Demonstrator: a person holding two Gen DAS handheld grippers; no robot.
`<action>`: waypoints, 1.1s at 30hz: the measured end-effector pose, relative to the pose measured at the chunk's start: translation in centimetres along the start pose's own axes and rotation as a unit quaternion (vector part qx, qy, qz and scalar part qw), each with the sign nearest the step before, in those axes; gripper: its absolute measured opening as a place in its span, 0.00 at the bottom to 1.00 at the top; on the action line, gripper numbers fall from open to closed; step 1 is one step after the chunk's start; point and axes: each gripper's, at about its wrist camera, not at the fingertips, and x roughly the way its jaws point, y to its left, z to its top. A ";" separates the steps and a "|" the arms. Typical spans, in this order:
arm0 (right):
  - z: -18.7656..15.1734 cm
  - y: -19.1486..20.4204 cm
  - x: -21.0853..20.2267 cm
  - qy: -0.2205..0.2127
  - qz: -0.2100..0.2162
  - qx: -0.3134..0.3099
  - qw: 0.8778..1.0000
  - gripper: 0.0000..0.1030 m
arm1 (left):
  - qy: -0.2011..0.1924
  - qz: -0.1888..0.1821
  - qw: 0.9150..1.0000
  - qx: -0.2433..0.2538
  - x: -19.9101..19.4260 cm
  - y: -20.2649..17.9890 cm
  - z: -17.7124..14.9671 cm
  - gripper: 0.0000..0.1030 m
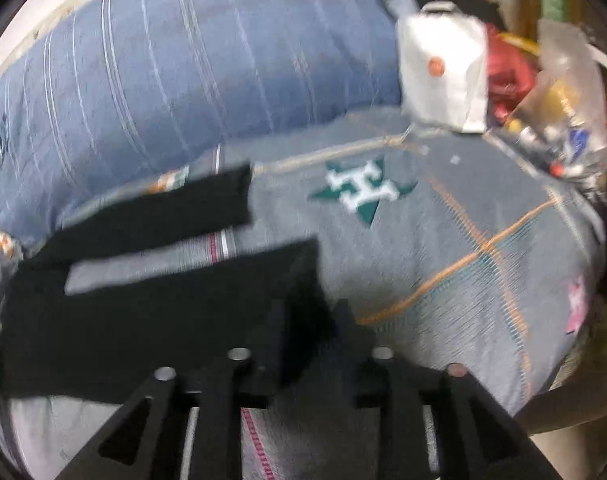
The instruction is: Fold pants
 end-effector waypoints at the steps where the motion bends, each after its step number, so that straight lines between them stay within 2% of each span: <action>1: 0.2 0.0 -0.3 -0.006 -0.001 0.002 1.000 0.37 | -0.003 -0.003 1.000 0.005 -0.2 -0.3 0.1 0.52; 5: 1.7 0.3 0.8 -0.009 -0.005 -0.011 1.000 0.44 | -0.009 -0.033 0.999 0.023 -0.5 -2.0 0.3 0.55; 10: 2.7 -0.1 7.1 0.047 -0.010 -0.017 0.999 0.43 | 0.014 -0.046 0.998 0.032 0.8 -3.6 0.0 0.55; 11: 2.6 -0.4 7.9 0.058 -0.002 -0.012 0.998 0.38 | 0.016 -0.045 0.998 0.034 0.9 -3.8 -0.1 0.55; 12: 2.6 -0.6 8.7 0.074 0.031 -0.004 0.997 0.16 | 0.018 -0.042 0.998 0.036 1.0 -3.9 -0.1 0.55; 13: 2.6 -0.6 8.5 0.064 0.047 -0.003 0.997 0.09 | 0.016 -0.042 0.998 0.036 1.0 -4.0 0.0 0.55; 15: 2.6 -0.1 8.0 0.051 0.012 -0.028 0.998 0.09 | 0.015 -0.039 0.998 0.038 1.5 -3.9 0.0 0.57; 16: 2.5 0.0 8.0 0.049 -0.007 -0.031 0.998 0.09 | 0.021 -0.035 0.998 0.040 2.2 -3.8 0.0 0.62; 17: 2.4 -0.1 8.1 0.056 -0.016 -0.027 0.998 0.09 | 0.033 -0.032 0.998 0.040 3.1 -3.7 -0.1 0.63; 20: 2.6 0.4 6.9 0.056 -0.019 -0.023 0.998 0.09 | 0.090 -0.005 0.996 0.022 6.4 -2.2 -1.0 0.63; 21: 2.6 0.9 5.9 0.049 -0.013 -0.025 0.998 0.10 | 0.094 0.004 0.995 0.023 6.8 -1.9 -1.3 0.63; 23: 2.4 2.7 4.1 0.031 0.005 -0.042 0.999 0.12 | 0.073 0.012 0.996 0.039 6.6 -1.7 -1.6 0.63; 25: 1.7 5.4 2.7 0.030 0.060 -0.074 0.995 0.18 | 0.078 0.010 0.996 0.039 6.3 -1.7 -1.6 0.63; 26: 1.0 7.5 2.4 0.044 0.112 -0.094 0.988 0.21 | 0.079 0.004 0.996 0.035 6.0 -1.7 -1.3 0.63; 28: -0.2 10.1 2.4 0.068 0.179 -0.110 0.975 0.27 | 0.071 -0.014 0.997 0.031 5.0 -1.8 -0.7 0.63; 30: -1.9 13.3 2.9 0.091 0.234 -0.133 0.959 0.27 | 0.060 -0.030 0.997 0.031 4.1 -2.2 0.3 0.63; 33: -4.2 17.2 4.0 0.114 0.237 -0.197 0.944 0.27 | 0.056 -0.048 0.997 0.029 3.8 -2.7 1.8 0.63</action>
